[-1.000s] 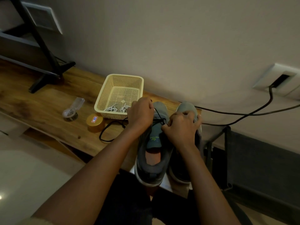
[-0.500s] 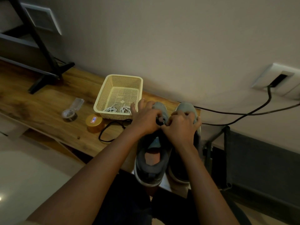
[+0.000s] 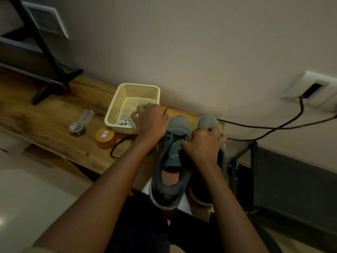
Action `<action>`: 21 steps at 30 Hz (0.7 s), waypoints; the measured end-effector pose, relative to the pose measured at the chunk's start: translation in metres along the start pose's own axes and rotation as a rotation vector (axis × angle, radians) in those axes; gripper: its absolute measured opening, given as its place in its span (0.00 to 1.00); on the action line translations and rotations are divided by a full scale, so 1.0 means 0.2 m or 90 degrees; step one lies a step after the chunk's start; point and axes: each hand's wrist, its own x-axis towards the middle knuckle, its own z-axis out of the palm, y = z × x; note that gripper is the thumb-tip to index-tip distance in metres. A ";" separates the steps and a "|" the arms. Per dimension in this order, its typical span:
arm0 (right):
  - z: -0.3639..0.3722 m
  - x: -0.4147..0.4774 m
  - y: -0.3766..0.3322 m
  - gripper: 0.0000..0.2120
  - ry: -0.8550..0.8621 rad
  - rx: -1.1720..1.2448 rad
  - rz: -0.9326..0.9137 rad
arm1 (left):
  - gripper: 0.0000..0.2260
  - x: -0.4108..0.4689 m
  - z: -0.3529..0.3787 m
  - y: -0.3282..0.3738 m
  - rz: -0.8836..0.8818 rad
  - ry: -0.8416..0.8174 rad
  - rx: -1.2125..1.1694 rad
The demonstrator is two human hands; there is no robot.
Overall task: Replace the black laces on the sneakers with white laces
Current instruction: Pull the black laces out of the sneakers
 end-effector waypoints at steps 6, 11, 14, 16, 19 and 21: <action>-0.05 0.02 -0.01 0.11 0.017 0.091 0.048 | 0.20 0.02 -0.06 -0.09 -0.108 -0.046 -0.201; -0.08 0.02 -0.04 0.10 -0.016 0.172 0.017 | 0.16 -0.05 -0.12 -0.09 0.010 -0.121 -0.120; -0.06 0.02 -0.06 0.12 -0.089 0.081 -0.053 | 0.16 -0.13 -0.12 -0.04 0.051 -0.282 0.034; -0.04 0.00 -0.07 0.13 -0.124 0.024 -0.081 | 0.19 -0.20 -0.11 0.00 0.048 -0.330 0.093; -0.02 -0.02 -0.09 0.13 -0.119 -0.041 -0.115 | 0.19 -0.27 -0.11 0.04 0.044 -0.337 0.156; -0.02 -0.03 -0.10 0.12 -0.098 -0.051 -0.132 | 0.18 -0.28 -0.12 0.05 0.033 -0.329 0.139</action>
